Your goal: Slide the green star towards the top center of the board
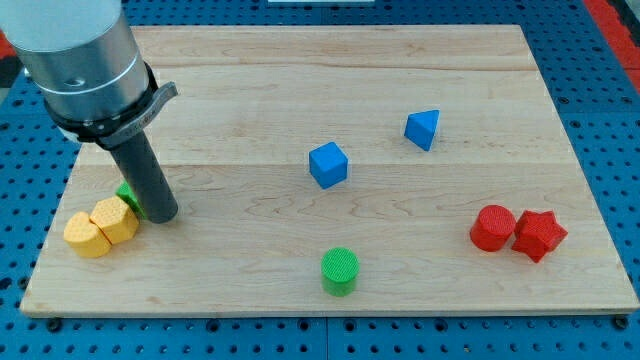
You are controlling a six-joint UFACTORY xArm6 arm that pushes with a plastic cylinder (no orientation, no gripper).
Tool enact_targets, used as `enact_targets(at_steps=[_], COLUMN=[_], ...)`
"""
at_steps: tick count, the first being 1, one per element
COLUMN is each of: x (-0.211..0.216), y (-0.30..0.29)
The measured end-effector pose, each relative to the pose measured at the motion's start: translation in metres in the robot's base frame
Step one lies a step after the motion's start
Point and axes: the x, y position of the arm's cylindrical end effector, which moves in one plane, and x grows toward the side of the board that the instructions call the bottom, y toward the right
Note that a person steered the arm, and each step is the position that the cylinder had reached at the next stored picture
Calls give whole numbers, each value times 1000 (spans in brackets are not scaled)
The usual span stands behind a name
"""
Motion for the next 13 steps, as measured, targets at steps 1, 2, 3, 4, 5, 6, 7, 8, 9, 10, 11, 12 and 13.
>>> enact_targets(at_steps=[1,2,3,4,5,6,7,8,9,10,11,12,13], x=[31,1,-32,-50,-77,-137,-178,-197,-211,-229,-234,-220,-166], y=[-11,-30,-34,-39,-37,-33,-29,7,31,49,69,14,55])
